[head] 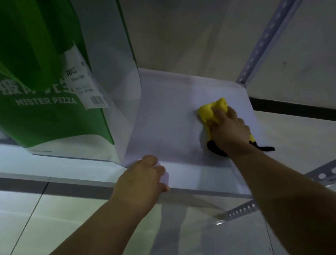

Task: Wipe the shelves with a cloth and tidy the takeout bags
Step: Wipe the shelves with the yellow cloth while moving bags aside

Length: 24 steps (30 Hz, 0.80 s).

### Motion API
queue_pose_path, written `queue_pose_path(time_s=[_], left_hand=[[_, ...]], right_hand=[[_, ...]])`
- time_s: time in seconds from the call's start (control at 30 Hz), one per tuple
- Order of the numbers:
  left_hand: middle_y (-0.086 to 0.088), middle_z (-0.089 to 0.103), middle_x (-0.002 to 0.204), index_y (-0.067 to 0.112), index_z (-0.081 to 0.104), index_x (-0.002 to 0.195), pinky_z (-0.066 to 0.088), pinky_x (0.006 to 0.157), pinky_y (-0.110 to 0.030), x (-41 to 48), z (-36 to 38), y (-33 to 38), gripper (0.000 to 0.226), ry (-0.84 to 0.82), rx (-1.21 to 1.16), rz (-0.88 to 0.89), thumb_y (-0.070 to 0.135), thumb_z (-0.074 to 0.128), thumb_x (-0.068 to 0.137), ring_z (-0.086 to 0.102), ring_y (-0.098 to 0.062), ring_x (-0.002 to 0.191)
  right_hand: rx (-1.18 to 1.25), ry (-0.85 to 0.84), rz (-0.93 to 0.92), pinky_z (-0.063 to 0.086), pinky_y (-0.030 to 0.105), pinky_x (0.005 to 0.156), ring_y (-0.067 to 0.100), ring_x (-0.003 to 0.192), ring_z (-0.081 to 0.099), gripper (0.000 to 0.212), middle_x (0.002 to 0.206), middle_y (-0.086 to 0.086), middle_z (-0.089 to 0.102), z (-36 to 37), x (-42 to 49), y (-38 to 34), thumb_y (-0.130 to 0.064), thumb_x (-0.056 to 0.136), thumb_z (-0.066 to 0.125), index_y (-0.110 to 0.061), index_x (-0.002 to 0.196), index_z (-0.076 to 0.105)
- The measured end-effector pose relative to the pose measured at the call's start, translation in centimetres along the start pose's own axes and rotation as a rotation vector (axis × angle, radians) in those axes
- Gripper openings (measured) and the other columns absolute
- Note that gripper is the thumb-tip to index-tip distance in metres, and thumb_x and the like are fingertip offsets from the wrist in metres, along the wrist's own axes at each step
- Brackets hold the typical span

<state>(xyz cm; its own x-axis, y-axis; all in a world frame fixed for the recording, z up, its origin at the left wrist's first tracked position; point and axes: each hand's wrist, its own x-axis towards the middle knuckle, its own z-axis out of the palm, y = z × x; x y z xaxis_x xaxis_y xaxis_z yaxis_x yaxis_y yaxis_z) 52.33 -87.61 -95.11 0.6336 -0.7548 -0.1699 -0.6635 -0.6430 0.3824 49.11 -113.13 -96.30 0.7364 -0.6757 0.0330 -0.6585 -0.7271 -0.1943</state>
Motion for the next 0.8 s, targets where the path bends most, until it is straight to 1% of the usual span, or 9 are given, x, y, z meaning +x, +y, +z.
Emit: queue_pose_path(time_s=[0.03,0.07,0.2,0.3,0.37,0.5,0.67,0.73,0.8], left_hand=[[0.005,0.045,0.129,0.022,0.060,0.117,0.044,0.090,-0.030,0.0,0.1,0.0,0.037,0.001,-0.004,0.000,0.041,0.058,0.086,0.050,-0.016,0.112],[0.004,0.045,0.129,0.022,0.060,0.118,0.044,0.091,-0.030,0.0,0.1,0.1,0.038,0.000,-0.005,-0.004,0.040,0.059,0.086,0.050,-0.016,0.113],[0.002,0.046,0.128,0.020,0.062,0.117,0.044,0.092,-0.033,0.2,-0.1,0.3,0.039,-0.014,-0.008,-0.034,0.038,0.063,0.083,0.050,-0.018,0.114],[0.000,0.048,0.124,0.018,0.063,0.116,0.043,0.092,-0.035,0.2,-0.2,0.4,0.038,-0.024,-0.006,-0.029,0.036,0.065,0.082,0.051,-0.019,0.112],[0.000,0.048,0.125,0.018,0.061,0.120,0.041,0.094,-0.033,0.0,-0.2,0.4,0.042,-0.019,-0.013,-0.030,0.035,0.065,0.082,0.050,-0.018,0.114],[-0.001,0.047,0.127,0.016,0.056,0.126,0.040,0.097,-0.032,-0.4,-0.3,0.9,0.043,-0.027,0.018,-0.044,0.032,0.060,0.087,0.047,-0.019,0.116],[-0.004,0.047,0.120,0.015,0.054,0.124,0.045,0.091,-0.037,-1.5,-1.0,1.7,0.033,-0.032,0.138,-0.064,0.028,0.049,0.094,0.049,-0.023,0.111],[-0.003,0.049,0.119,0.017,0.055,0.123,0.045,0.091,-0.038,-2.3,-2.0,1.4,0.034,-0.018,0.112,-0.076,0.032,0.048,0.093,0.051,-0.022,0.109],[-0.001,0.052,0.120,0.020,0.055,0.122,0.045,0.090,-0.034,-3.3,-3.1,0.9,0.033,0.025,0.089,-0.076,0.034,0.049,0.092,0.054,-0.021,0.106]], right_hand=[[0.008,0.017,0.055,0.023,0.052,0.103,0.043,0.125,0.033,0.049,0.155,0.013,0.014,0.3,-0.3,-1.2,-0.030,0.095,0.041,-0.033,0.143,0.028],[0.001,0.012,0.049,0.024,0.051,0.102,0.042,0.124,0.034,0.049,0.155,0.013,0.014,0.7,-1.0,-2.5,-0.031,0.094,0.041,-0.034,0.142,0.029],[-0.003,-0.009,-0.304,0.028,0.045,0.097,0.035,0.125,0.036,0.049,0.156,0.006,0.016,1.8,-5.1,-4.7,-0.041,0.094,0.042,-0.041,0.141,0.029],[0.054,-0.027,-0.441,0.028,0.043,0.099,0.030,0.128,0.036,0.048,0.156,0.000,0.020,1.6,-8.0,-2.4,-0.046,0.092,0.046,-0.045,0.138,0.035],[0.063,-0.021,-0.428,0.030,0.044,0.100,0.031,0.128,0.038,0.046,0.155,-0.001,0.025,1.2,-9.0,-0.2,-0.048,0.092,0.045,-0.046,0.137,0.037],[0.000,-0.074,-0.238,0.029,0.045,0.101,0.032,0.130,0.033,0.050,0.155,0.002,0.019,-0.1,-8.9,3.1,-0.047,0.093,0.041,-0.042,0.141,0.029],[-0.078,-0.151,-0.152,0.028,0.044,0.102,0.034,0.131,0.028,0.049,0.155,0.006,0.013,-1.8,-9.4,1.7,-0.042,0.096,0.037,-0.036,0.143,0.024],[-0.130,-0.119,-0.159,0.029,0.045,0.102,0.034,0.133,0.023,0.048,0.152,0.009,0.018,-2.9,-9.9,0.3,-0.040,0.095,0.040,-0.029,0.141,0.030],[-0.107,0.005,-0.220,0.029,0.042,0.103,0.033,0.133,0.023,0.041,0.147,0.010,0.028,-4.0,-10.6,-1.5,-0.034,0.094,0.044,-0.022,0.133,0.043]])
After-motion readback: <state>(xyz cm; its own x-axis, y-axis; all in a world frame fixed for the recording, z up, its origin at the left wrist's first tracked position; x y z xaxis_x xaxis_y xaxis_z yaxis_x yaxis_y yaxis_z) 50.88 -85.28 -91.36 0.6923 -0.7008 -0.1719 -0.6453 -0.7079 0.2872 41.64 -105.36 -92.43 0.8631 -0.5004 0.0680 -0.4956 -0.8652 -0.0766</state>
